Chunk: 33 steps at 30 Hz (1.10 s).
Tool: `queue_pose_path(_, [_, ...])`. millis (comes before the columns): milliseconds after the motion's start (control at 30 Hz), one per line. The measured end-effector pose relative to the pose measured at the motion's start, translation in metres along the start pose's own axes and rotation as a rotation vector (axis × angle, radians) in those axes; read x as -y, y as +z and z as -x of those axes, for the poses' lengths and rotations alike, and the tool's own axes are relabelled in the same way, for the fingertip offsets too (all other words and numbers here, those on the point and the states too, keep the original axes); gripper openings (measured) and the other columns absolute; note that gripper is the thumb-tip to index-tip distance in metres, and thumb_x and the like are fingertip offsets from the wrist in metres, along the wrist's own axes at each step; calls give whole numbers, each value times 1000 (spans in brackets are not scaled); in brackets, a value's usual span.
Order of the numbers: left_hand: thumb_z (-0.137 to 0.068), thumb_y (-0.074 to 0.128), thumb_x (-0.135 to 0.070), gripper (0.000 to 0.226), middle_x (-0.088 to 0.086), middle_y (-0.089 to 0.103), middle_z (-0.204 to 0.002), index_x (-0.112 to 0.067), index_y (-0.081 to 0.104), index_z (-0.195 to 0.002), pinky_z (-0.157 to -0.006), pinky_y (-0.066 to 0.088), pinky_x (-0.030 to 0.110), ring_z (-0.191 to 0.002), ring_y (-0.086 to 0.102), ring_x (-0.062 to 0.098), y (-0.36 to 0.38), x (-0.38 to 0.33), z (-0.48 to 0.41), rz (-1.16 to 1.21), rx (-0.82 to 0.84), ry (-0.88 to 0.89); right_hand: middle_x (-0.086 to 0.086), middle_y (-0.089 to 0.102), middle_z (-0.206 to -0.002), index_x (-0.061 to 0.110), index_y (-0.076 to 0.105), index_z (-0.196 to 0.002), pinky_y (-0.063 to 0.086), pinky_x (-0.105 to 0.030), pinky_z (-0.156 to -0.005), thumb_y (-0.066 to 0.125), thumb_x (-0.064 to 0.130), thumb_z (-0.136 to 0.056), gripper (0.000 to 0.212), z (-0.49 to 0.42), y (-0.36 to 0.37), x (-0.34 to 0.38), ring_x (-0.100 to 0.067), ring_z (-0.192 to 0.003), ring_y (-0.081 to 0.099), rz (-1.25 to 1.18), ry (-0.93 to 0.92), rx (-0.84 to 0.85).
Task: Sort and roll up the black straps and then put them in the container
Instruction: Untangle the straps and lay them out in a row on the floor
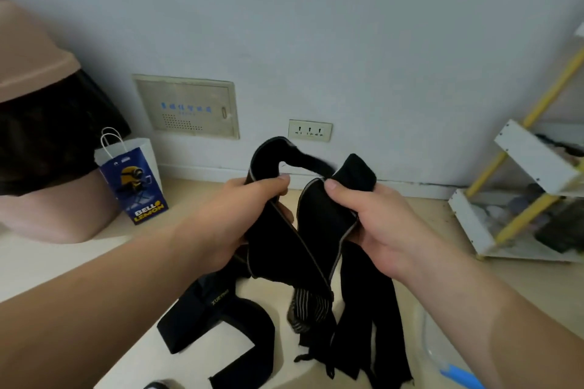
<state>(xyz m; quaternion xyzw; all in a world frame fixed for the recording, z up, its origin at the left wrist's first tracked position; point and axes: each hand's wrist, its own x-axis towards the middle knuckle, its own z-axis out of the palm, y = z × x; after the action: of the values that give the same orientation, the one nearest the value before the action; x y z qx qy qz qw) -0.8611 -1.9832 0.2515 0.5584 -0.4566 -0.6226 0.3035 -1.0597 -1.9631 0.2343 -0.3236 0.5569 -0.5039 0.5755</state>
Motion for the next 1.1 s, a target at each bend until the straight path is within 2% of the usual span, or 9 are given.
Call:
queue_pose_path(100, [-96, 65, -58, 46, 9, 81, -98, -16, 77, -113, -101, 54, 48, -84, 75, 28, 6, 0, -2, -30, 72, -26, -12, 82, -107, 11, 77, -117, 59, -55, -101, 80, 19, -93, 25, -8, 1, 0, -34, -102, 79, 31, 12, 77])
queue_pose_path(200, [-93, 63, -63, 47, 1, 81, -95, -22, 84, -102, -104, 52, 46, -83, 74, 21, 7, 3, -7, -18, 90, -53, -12, 82, -105, 12, 78, -113, 58, -55, -102, 79, 18, -93, 21, -14, 4, -1, -33, -100, 80, 50, 32, 108])
queue_pose_path(333, [-74, 72, -68, 48, 2, 82, -101, -28, 83, -98, -112, 47, 54, -107, 73, 29, 6, 8, -12, -8, 42, -86, -12, 83, -98, 15, 79, -107, 62, -53, -95, 82, 18, -92, 16, -19, 9, -1, -31, -91, 81, 59, 4, 41])
queue_pose_path(500, [-103, 63, -20, 13, 22, 77, -106, -16, 76, -105, -106, 52, 61, -98, 77, 37, 3, 16, -16, -164, 36, 16, -19, 78, -98, 15, 73, -104, 60, -66, -91, 75, 17, -93, 12, -29, 11, 1, -45, -101, 76, 70, -29, -135])
queue_pose_path(600, [-102, 64, -28, 14, 15, 80, -102, -27, 78, -99, -108, 45, 72, -107, 74, 42, 2, 20, -17, -187, 67, 29, -18, 79, -105, 18, 71, -116, 66, -55, -80, 75, 20, -96, 20, -28, 15, -4, -36, -91, 80, 33, -24, -118])
queue_pose_path(733, [-98, 72, -38, 21, 1, 81, -111, -28, 76, -117, -106, 55, 50, -108, 77, 24, 10, 22, -10, -151, 226, 80, -11, 77, -92, 11, 71, -108, 64, -38, -66, 68, 23, -103, 13, -20, 25, -5, -24, -74, 79, -41, 5, 16])
queue_pose_path(833, [-91, 76, -40, 30, 0, 80, -113, -27, 75, -118, -105, 55, 44, -110, 76, 19, 13, 23, -9, -156, 211, 176, -12, 75, -88, 10, 72, -104, 60, -35, -61, 65, 39, -101, 30, -12, 24, 6, -24, -70, 74, -130, 13, 118])
queue_pose_path(967, [-103, 67, -32, 17, 3, 81, -110, -26, 74, -117, -106, 56, 51, -107, 77, 21, 8, 24, -14, -127, 102, 201, -23, 79, -102, 5, 71, -112, 61, -41, -62, 39, 62, -106, 66, -11, 17, 15, -37, -82, 78, -102, 20, 169])
queue_pose_path(1100, [-108, 57, -34, 23, 13, 79, -112, -18, 69, -119, -103, 54, 57, -101, 76, 28, 4, 24, -14, -85, 148, 124, -11, 72, -91, 11, 75, -107, 48, -31, -46, 57, 18, -105, 20, -14, 16, 6, -21, -64, 70, 131, -143, 19])
